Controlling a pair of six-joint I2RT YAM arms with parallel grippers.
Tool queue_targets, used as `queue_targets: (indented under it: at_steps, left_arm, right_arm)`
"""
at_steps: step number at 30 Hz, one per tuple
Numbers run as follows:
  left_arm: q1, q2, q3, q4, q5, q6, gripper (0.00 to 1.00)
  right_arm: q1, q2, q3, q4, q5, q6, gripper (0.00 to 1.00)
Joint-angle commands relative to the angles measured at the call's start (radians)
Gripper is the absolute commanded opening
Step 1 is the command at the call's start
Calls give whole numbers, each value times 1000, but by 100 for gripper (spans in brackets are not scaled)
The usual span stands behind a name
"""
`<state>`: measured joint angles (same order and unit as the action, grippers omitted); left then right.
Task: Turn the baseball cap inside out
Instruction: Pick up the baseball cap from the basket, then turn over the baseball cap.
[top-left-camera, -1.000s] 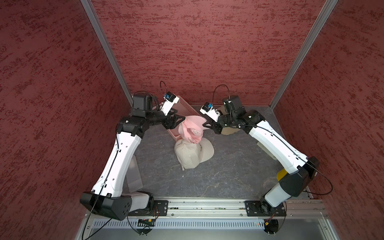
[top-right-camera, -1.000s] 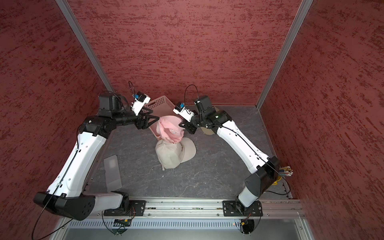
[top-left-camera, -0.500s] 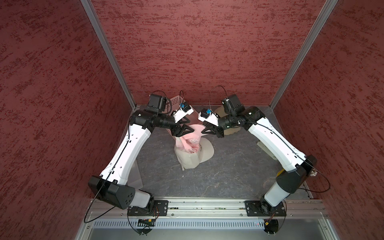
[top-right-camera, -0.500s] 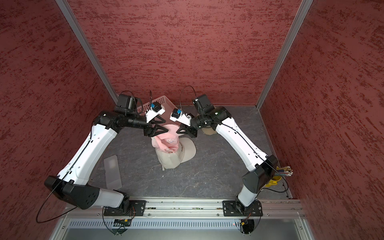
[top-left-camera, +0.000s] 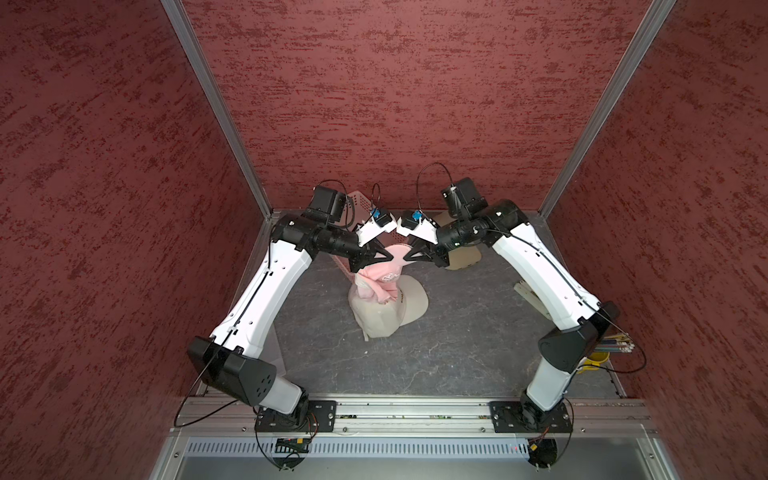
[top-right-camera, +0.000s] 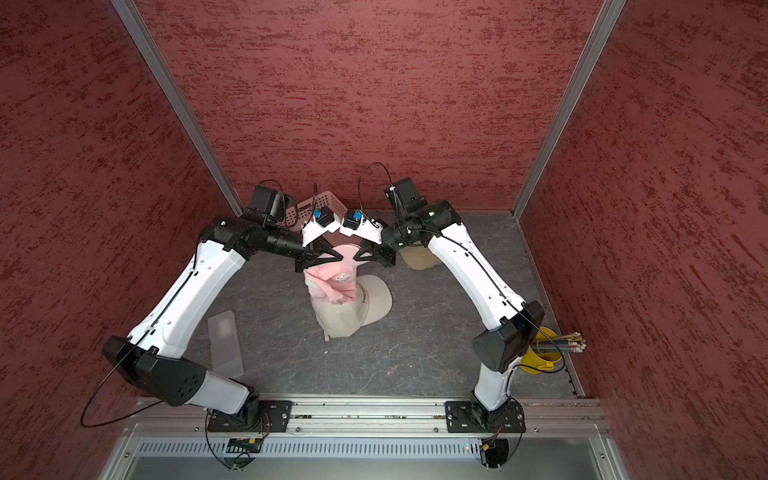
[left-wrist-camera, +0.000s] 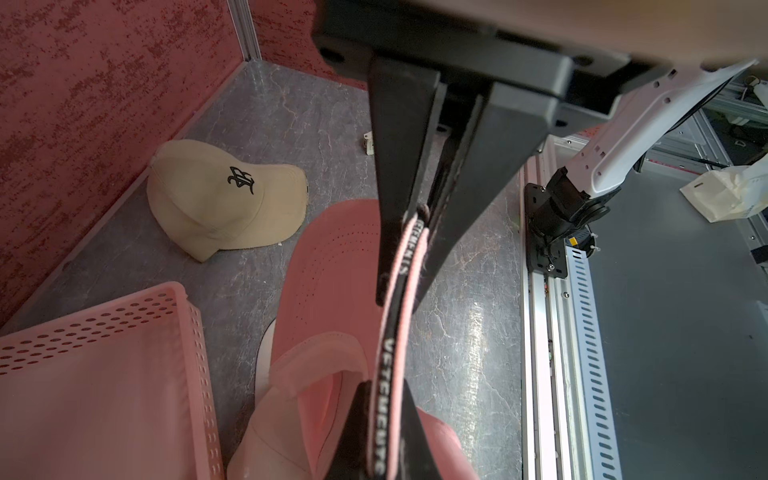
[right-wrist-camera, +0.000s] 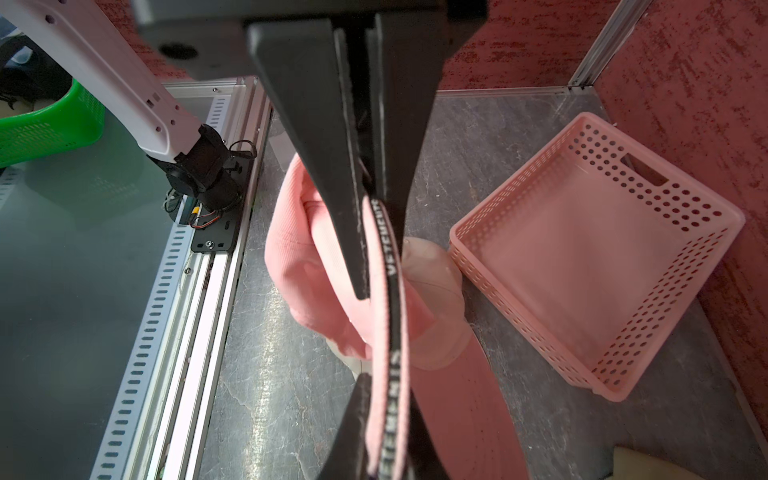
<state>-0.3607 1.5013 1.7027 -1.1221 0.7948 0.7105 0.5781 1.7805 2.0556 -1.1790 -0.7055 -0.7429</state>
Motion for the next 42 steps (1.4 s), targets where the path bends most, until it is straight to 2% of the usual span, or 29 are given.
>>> queue_targets:
  at_steps: [1, 2, 4, 7, 10, 13, 18, 22, 29, 31, 33, 34, 35, 38, 41, 42]
  left_arm:
    - [-33, 14, -1, 8, -5, -59, 0]
    - [-28, 11, -11, 40, -21, -85, 0]
    - [-1, -15, -58, 170, -77, -196, 0]
    - [55, -66, -132, 375, -110, -361, 0]
    - [80, -105, -163, 496, -112, -458, 0]
    - [82, -107, -148, 534, -114, -516, 0]
    - [61, -80, -110, 515, -104, -523, 0]
    - [45, -64, -91, 512, -112, -529, 0]
    - [28, -46, -66, 530, -92, -542, 0]
    - [28, -37, -60, 537, -94, -553, 0]
    - [31, -33, -74, 587, -147, -600, 0]
    - [34, -36, -89, 635, -219, -637, 0]
    - [39, -46, -124, 707, -318, -695, 0]
    - [91, -88, -246, 934, -517, -915, 0]
    - [126, -121, -366, 1079, -696, -1176, 0]
    - [129, -126, -384, 1088, -748, -1225, 0]
  right_arm:
    - [-3, -36, -36, 292, 124, 188, 36]
    - [-9, -57, -76, 363, 170, 230, 48]
    - [-33, -136, -213, 552, 294, 327, 58]
    - [-65, -261, -409, 716, 348, 367, 69]
    - [-66, -359, -541, 748, 310, 324, 71]
    - [-66, -402, -634, 756, 227, 283, 72]
    - [-36, -379, -661, 767, 55, 251, 74]
    - [0, -330, -612, 767, 23, 231, 75]
    - [59, -175, -454, 617, -19, 150, 74]
    - [70, -144, -429, 606, -12, 151, 67]
    - [77, -123, -420, 636, 36, 181, 42]
    - [78, -121, -426, 667, 80, 217, 29]
    - [76, -125, -443, 706, 142, 250, 21]
    - [76, -179, -554, 894, 375, 347, 2]
    - [89, -246, -692, 1133, 601, 476, 0]
    - [104, -265, -741, 1209, 706, 499, 1]
